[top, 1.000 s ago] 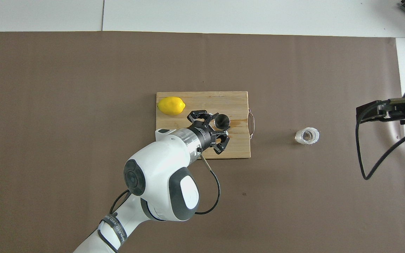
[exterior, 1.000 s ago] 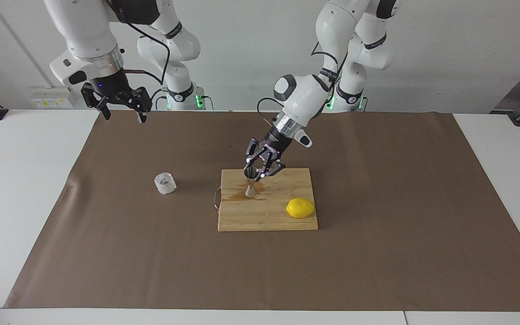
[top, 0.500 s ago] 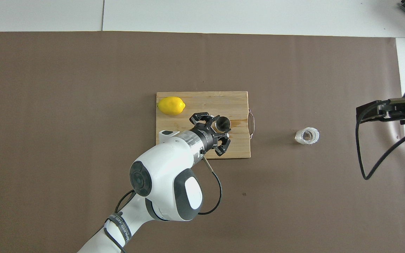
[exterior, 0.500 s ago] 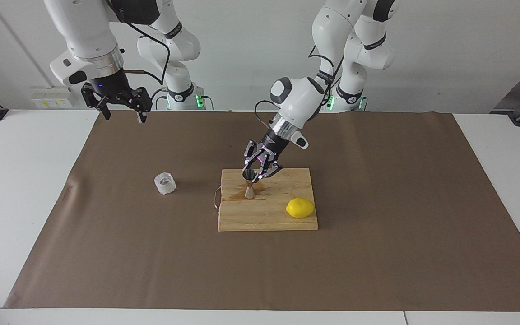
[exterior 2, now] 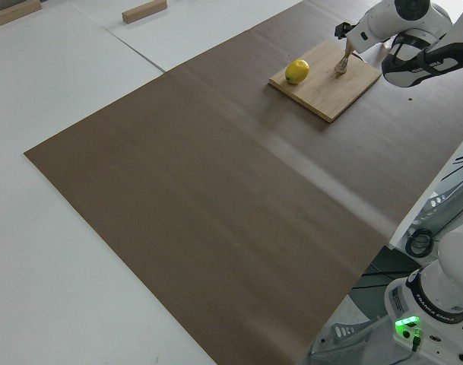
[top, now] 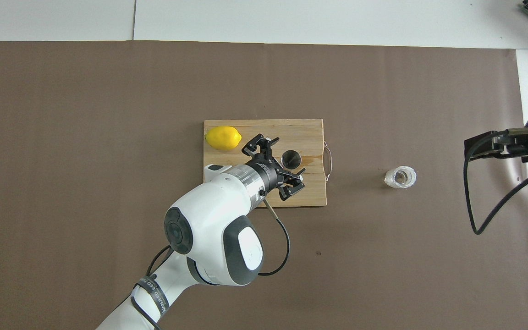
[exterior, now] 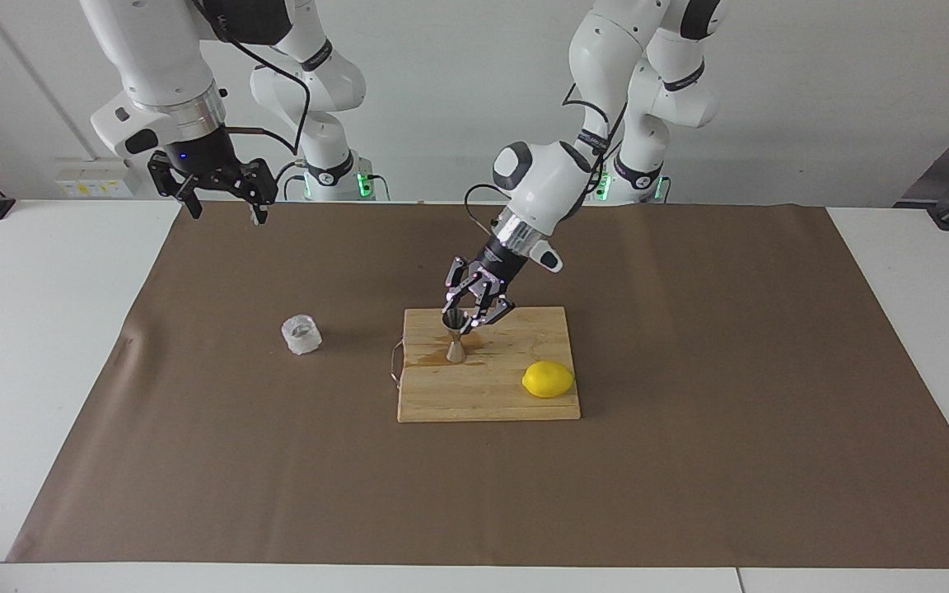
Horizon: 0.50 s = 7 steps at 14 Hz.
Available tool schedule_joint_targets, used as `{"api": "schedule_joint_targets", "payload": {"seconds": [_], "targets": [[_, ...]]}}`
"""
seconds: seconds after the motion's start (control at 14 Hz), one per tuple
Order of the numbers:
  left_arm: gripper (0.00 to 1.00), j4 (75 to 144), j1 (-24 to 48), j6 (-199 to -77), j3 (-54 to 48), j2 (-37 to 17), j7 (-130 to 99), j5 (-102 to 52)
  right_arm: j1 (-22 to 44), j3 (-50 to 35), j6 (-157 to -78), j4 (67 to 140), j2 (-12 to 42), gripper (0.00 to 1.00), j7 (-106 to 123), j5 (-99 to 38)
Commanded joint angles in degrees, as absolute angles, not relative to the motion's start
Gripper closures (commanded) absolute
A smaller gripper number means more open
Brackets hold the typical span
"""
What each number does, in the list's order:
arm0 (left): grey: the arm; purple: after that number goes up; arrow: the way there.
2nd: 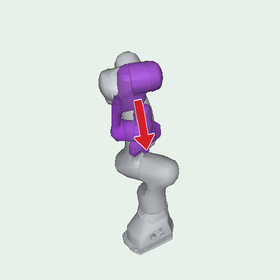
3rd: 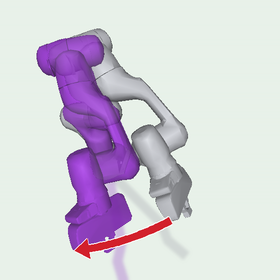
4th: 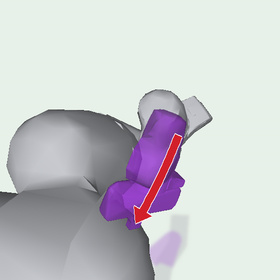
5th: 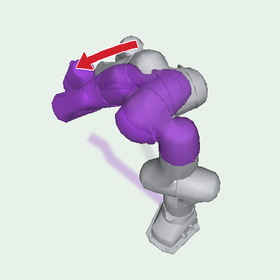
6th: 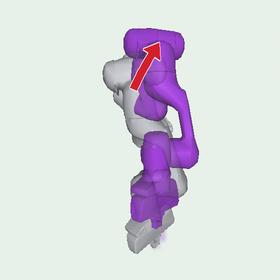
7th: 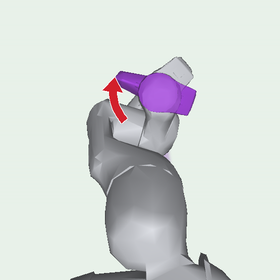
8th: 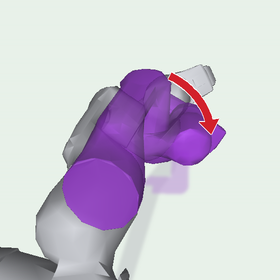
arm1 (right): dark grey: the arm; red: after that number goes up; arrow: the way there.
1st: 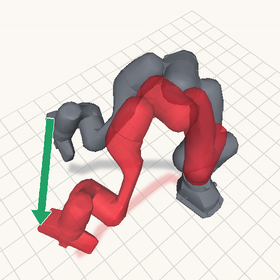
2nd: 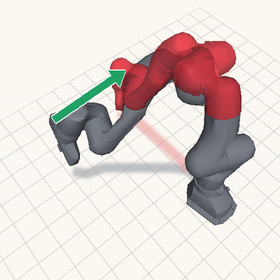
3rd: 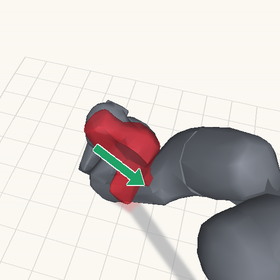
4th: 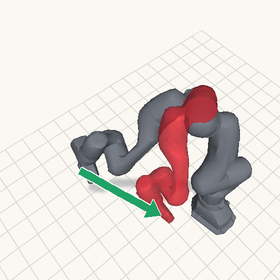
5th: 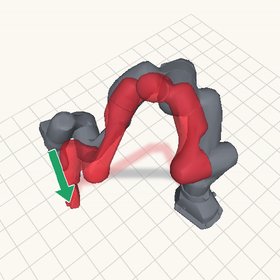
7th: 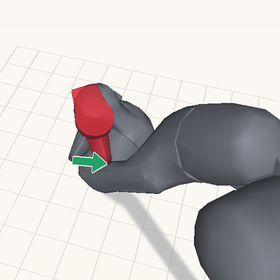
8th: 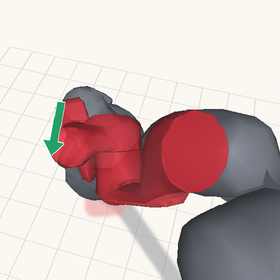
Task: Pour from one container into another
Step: 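Carry the metal cup onto the wooden board with the left gripper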
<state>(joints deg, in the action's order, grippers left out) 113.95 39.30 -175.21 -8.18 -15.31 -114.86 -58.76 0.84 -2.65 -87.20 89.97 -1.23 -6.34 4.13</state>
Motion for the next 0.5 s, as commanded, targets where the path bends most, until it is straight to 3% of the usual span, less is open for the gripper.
{"api": "schedule_joint_targets", "payload": {"seconds": [0.0, 0.43], "targets": [[0.00, 113.8, 35.6, -166.9, -7.0, -10.8, -115.1, -58.4, 0.2, -2.9, -86.8, 90.6, -1.9, 0.00, -6.4, 3.7], [0.00, 104.1, 26.4, -145.9, -7.0, -11.2, -114.9, -39.2, 0.2, -2.9, -86.8, 90.6, -1.9, 0.00, -6.4, 3.7]]}}
